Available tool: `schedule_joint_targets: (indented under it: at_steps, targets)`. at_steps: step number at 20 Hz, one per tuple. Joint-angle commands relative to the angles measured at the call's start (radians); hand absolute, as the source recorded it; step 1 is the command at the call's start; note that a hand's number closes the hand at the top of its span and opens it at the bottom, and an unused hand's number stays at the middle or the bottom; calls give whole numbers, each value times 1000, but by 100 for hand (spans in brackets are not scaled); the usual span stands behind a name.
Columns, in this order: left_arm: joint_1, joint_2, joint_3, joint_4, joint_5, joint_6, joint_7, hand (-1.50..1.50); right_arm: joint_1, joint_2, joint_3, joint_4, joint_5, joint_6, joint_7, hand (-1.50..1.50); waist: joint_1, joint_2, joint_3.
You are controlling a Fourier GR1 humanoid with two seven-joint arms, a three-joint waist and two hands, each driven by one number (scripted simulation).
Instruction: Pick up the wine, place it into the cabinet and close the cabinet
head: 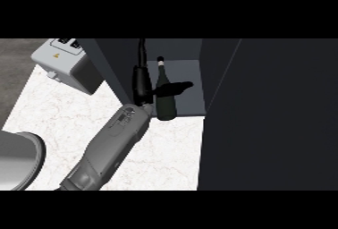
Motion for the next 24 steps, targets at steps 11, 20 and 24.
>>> schedule_joint_targets:
  at_steps: [11,20,24]
  targets:
    - [376,67,-144,-491,21,-120,42,-150,78,-36,0,-198,-4,-54,56,-150,29,-9,1]
    - [591,254,-234,-917,-28,-146,212,-150,-36,-53,-43,-148,19,-105,103,-150,37,-7,1]
    - [664,310,-192,-1012,-31,-165,236,-150,-36,-63,-9,-179,27,-104,137,-150,30,-5,1]
